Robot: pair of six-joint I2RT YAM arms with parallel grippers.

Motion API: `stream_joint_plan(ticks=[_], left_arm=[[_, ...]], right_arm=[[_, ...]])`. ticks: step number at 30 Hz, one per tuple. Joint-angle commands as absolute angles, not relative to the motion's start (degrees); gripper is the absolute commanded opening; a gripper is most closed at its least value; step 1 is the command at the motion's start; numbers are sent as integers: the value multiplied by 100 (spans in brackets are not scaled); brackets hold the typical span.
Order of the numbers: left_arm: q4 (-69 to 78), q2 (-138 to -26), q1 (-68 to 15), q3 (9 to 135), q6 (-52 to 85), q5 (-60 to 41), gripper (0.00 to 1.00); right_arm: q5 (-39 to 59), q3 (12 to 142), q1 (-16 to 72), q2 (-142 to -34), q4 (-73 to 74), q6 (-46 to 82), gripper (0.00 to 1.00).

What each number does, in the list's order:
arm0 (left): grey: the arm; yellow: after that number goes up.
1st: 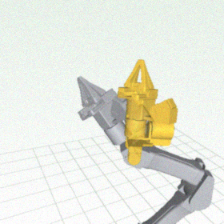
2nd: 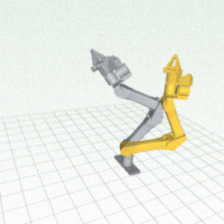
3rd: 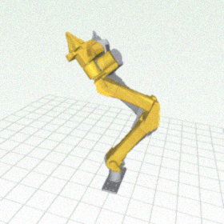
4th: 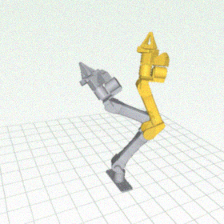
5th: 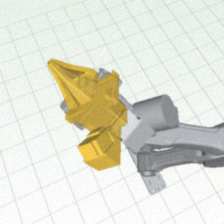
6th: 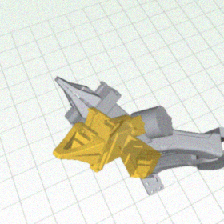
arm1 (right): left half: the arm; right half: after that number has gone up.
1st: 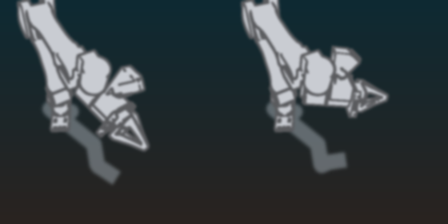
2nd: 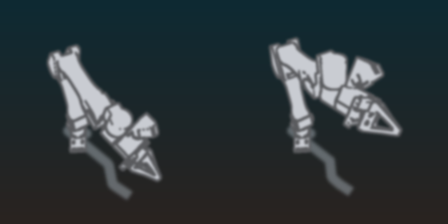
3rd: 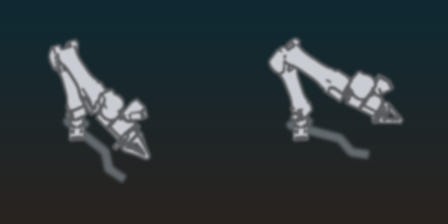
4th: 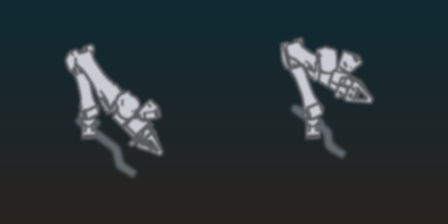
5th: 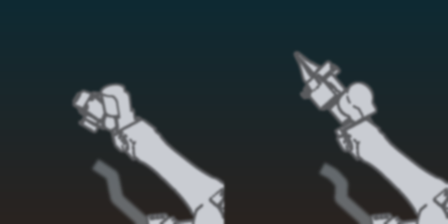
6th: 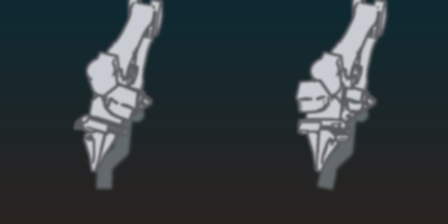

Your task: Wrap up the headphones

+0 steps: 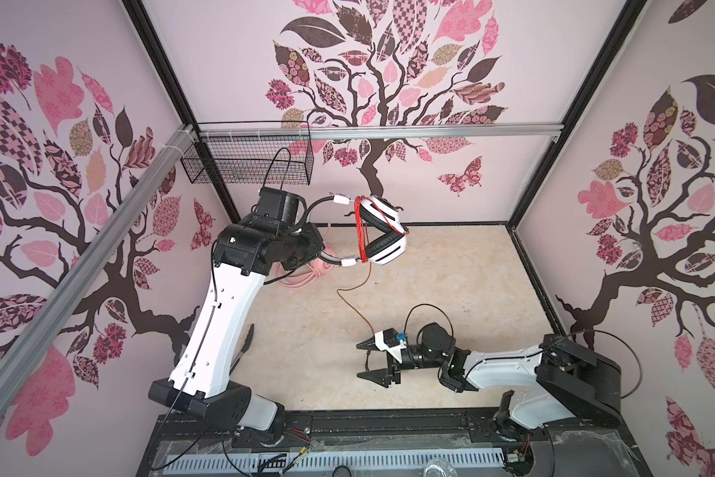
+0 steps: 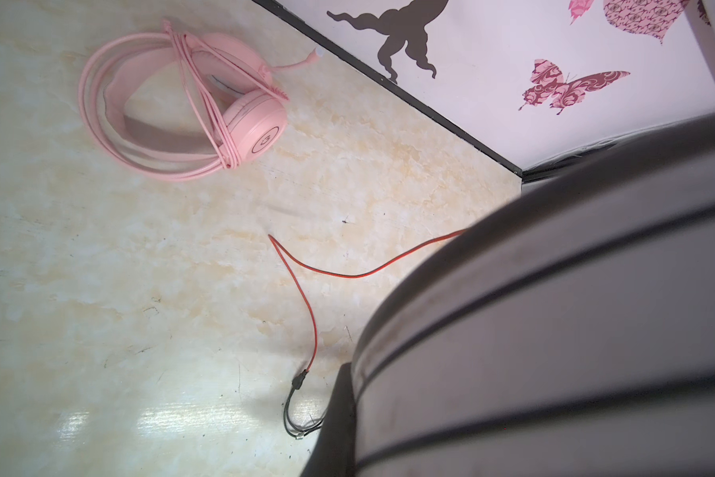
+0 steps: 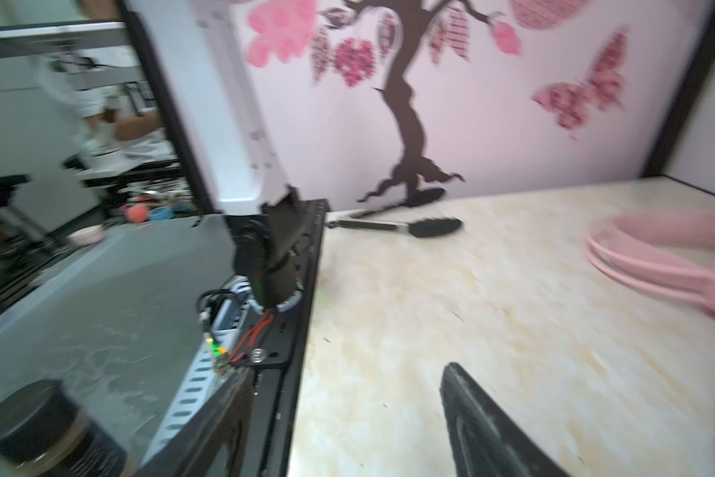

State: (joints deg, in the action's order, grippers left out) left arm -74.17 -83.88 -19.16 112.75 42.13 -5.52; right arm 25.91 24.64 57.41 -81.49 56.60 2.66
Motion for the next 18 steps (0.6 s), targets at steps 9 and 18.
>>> stream_joint_plan(ticks=[9, 18], left_arm=[[-6987, -8178, -1916, 11372, 4326, -598, 0], [-7060, -8206, -1907, 11428, 4255, -510, 0]], right_arm=[[1046, 4077, 4622, -9000, 1453, 2009, 71], [2275, 4285, 4614, -9797, 1713, 3620, 68]])
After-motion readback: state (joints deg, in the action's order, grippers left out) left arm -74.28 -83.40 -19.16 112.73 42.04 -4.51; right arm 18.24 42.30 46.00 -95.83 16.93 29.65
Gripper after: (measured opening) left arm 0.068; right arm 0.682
